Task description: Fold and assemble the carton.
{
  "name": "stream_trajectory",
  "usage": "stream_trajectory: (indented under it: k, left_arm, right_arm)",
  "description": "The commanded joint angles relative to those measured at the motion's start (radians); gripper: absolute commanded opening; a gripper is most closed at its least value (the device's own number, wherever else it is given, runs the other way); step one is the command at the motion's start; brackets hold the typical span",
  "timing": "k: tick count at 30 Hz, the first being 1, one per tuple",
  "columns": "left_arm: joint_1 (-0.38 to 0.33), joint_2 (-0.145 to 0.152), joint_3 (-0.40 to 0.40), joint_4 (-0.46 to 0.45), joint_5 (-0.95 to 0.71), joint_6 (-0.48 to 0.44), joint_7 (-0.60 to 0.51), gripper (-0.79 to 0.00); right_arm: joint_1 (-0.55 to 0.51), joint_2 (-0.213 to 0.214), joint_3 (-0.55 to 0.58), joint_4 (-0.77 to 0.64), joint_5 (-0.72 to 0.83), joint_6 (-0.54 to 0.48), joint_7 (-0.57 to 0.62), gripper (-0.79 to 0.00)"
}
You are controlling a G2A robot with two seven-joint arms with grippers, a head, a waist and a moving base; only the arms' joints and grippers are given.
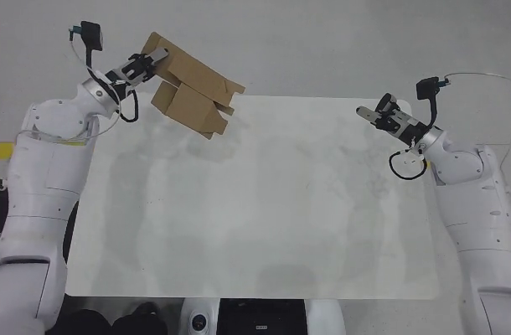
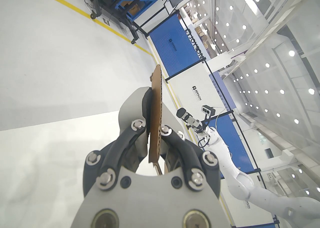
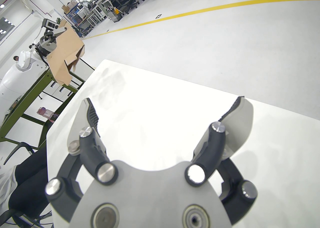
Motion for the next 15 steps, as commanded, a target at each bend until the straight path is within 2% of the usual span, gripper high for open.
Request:
stream_trajectory:
  k: [1, 8, 15]
  left_arm:
    - [-0.009, -0.017, 0.050, 0.010, -0.014, -0.001, 0.008, -0.785]
    - [-0.017, -0.063, 0.167, 0.004, -0.015, -0.009, 0.023, -0.785]
    - [-0.015, -0.082, 0.211, -0.018, -0.002, -0.056, -0.012, -0.785]
  right_arm:
    - [0.000, 0.000, 0.000, 0.000, 0.000, 0.000, 0.000, 0.000]
    - [0.000, 0.000, 0.000, 0.000, 0.000, 0.000, 0.000, 0.000]
    - [0.000, 0.000, 0.000, 0.000, 0.000, 0.000, 0.000, 0.000]
